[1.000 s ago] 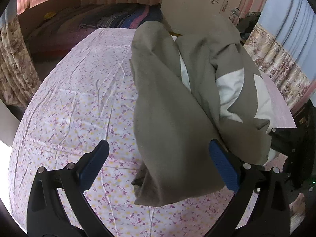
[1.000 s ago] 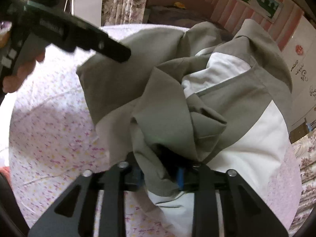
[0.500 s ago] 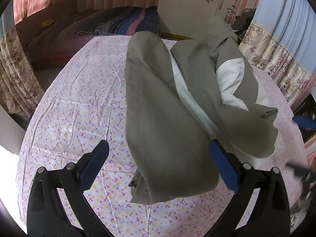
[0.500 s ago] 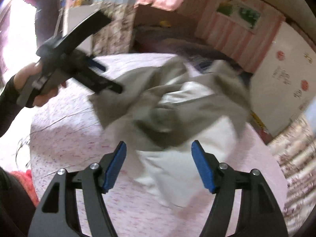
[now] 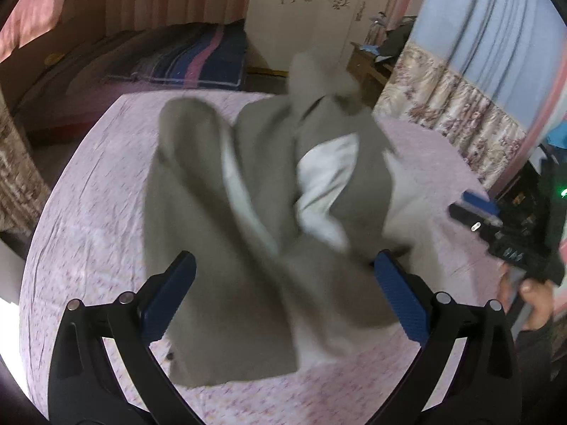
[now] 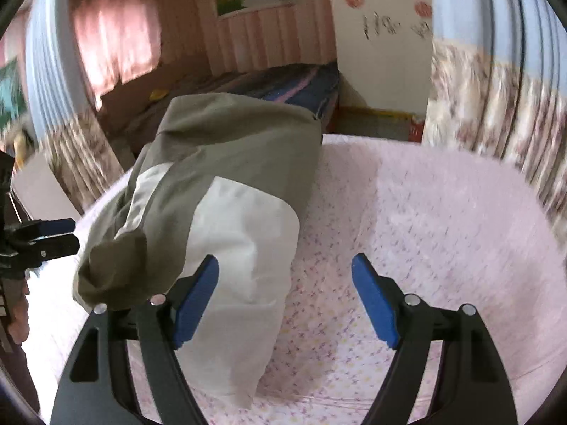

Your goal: Fold large clothes

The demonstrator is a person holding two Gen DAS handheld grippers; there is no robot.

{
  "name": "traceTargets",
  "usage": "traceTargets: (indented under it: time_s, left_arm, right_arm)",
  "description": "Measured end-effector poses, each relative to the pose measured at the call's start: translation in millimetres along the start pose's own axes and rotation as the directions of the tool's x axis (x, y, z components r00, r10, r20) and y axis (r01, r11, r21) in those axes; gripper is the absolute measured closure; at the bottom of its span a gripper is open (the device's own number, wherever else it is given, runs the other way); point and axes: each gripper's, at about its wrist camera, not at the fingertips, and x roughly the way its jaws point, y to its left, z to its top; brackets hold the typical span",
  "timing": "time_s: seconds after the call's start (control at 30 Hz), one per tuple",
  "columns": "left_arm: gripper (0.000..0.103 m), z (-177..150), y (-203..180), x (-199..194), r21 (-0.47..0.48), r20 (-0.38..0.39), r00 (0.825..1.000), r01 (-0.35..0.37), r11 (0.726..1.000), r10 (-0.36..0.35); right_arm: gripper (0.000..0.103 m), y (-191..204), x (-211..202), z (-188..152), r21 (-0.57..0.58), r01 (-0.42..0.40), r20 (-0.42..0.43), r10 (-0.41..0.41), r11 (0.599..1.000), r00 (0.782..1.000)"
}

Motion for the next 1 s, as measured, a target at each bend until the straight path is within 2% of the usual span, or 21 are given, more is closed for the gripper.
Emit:
traceTargets:
  time_s: [0.07, 0.17, 0.3, 0.33, 0.4, 0.47, 0.53, 0.57, 0.6, 0.63, 0.7, 0.8, 0.87, 1.0]
  left_arm:
    - [0.003, 12, -11, 5, 0.013, -0.007, 0.999, 0.032, 0.999, -0.032]
    - [0.003, 22, -29, 24, 0.030, -0.058, 0.996, 0.069, 0.997, -0.067]
    - [0.003, 11, -40, 55, 0.030, -0.152, 0.985, 0.087, 0.996, -0.081]
    - [0.003, 6, -43, 60, 0.035, -0.165, 0.983, 0.085, 0.996, -0.078]
    - [0.003, -4, -48, 70, 0.073, -0.171, 0.985, 0.033, 0.997, -0.020]
    - [0.005, -9, -50, 75, 0.090, -0.160, 0.987, 0.017, 0.996, -0.003]
    - [0.027, -11, -48, 76, 0.087, -0.148, 0.989, 0.011, 0.996, 0.002]
    - [0.043, -11, -45, 76, 0.085, -0.147, 0.989, -0.001, 0.996, 0.013]
    - [0.055, -11, -41, 75, 0.075, -0.146, 0.989, 0.010, 0.997, 0.001]
    - [0.058, -10, -37, 74, 0.061, -0.143, 0.989, 0.030, 0.998, -0.021]
    - [0.075, -9, -25, 71, 0.034, -0.138, 0.989, 0.051, 0.998, -0.045]
    - [0.082, -8, -12, 65, -0.014, -0.121, 0.986, 0.117, 0.993, -0.117]
    - [0.086, -10, -9, 58, -0.019, -0.094, 0.986, 0.137, 0.990, -0.138]
    - [0.091, -9, -14, 41, 0.018, -0.036, 0.992, 0.119, 0.993, -0.118]
  right_arm:
    - [0.025, -5, 9, -3, 0.031, -0.004, 0.008, 0.004, 0.999, 1.000]
    - [0.025, -11, 19, -7, 0.076, -0.026, 0.005, 0.026, 0.997, 1.000]
    - [0.025, -15, 25, -15, 0.079, -0.033, -0.007, 0.034, 0.996, 0.999]
    - [0.025, -17, 27, -16, 0.080, -0.038, -0.011, 0.039, 0.996, 0.999]
    - [0.025, -18, 30, -19, 0.080, -0.048, -0.021, 0.050, 0.996, 0.999]
    - [0.025, -15, 35, -22, 0.078, -0.063, -0.040, 0.067, 0.995, 0.997]
    - [0.025, -13, 42, -23, 0.073, -0.080, -0.060, 0.084, 0.994, 0.995]
    - [0.025, -11, 45, -23, 0.071, -0.089, -0.066, 0.094, 0.993, 0.993]
    - [0.025, -9, 47, -24, 0.071, -0.094, -0.069, 0.099, 0.993, 0.993]
    - [0.025, -8, 50, -24, 0.075, -0.103, -0.075, 0.109, 0.992, 0.991]
    - [0.025, -5, 54, -23, 0.086, -0.119, -0.085, 0.126, 0.989, 0.988]
    - [0.028, 2, 60, -24, 0.096, -0.149, -0.101, 0.159, 0.984, 0.982]
    - [0.047, 11, 63, -24, 0.080, -0.173, -0.107, 0.181, 0.982, 0.978]
    - [0.057, 27, 61, -24, 0.034, -0.139, -0.077, 0.141, 0.990, 0.987]
